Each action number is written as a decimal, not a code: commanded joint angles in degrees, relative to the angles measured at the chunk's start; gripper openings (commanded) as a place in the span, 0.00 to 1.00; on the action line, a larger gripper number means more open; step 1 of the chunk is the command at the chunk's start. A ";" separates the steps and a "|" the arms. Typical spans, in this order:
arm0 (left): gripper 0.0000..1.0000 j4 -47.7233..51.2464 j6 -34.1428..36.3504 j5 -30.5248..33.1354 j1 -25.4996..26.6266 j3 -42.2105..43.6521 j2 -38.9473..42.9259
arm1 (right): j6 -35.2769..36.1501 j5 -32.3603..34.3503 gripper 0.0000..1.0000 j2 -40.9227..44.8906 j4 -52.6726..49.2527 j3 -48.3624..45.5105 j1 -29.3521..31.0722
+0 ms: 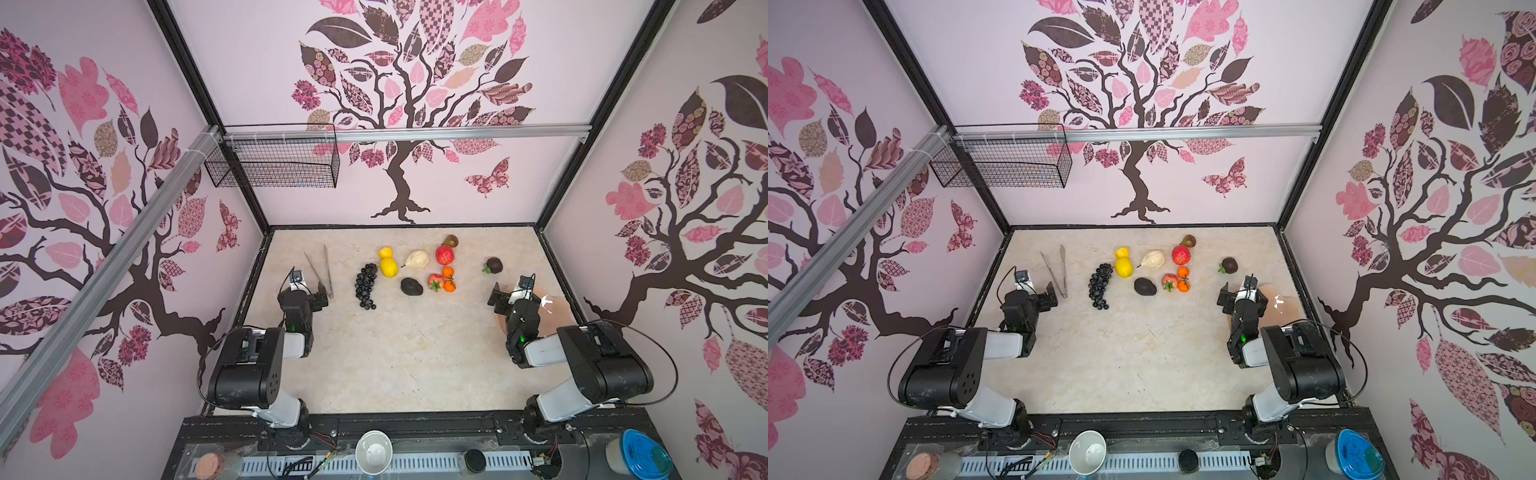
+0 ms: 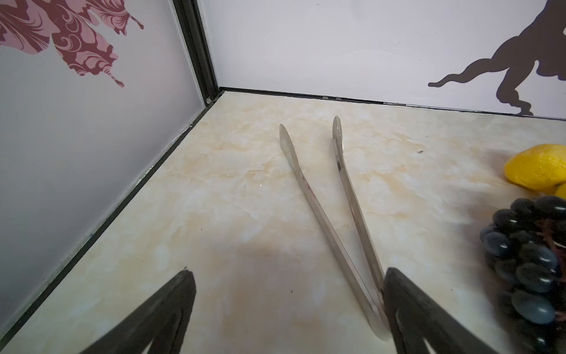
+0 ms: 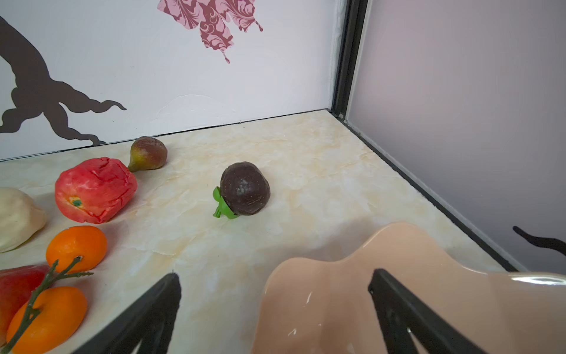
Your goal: Place and organize the fake fruits in the fruit bowl
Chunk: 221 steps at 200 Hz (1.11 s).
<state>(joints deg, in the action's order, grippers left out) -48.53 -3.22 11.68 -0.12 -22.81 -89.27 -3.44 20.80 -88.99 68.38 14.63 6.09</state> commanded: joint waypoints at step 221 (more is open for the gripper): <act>0.98 1.46 -1.25 3.12 -0.64 5.84 13.59 | 2.76 -2.07 1.00 12.01 -7.00 -1.20 1.87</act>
<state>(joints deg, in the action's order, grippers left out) -50.46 -4.08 12.27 -0.78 -17.12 -82.52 -2.31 18.50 -84.14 67.55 12.05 6.55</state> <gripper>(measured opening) 0.981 0.996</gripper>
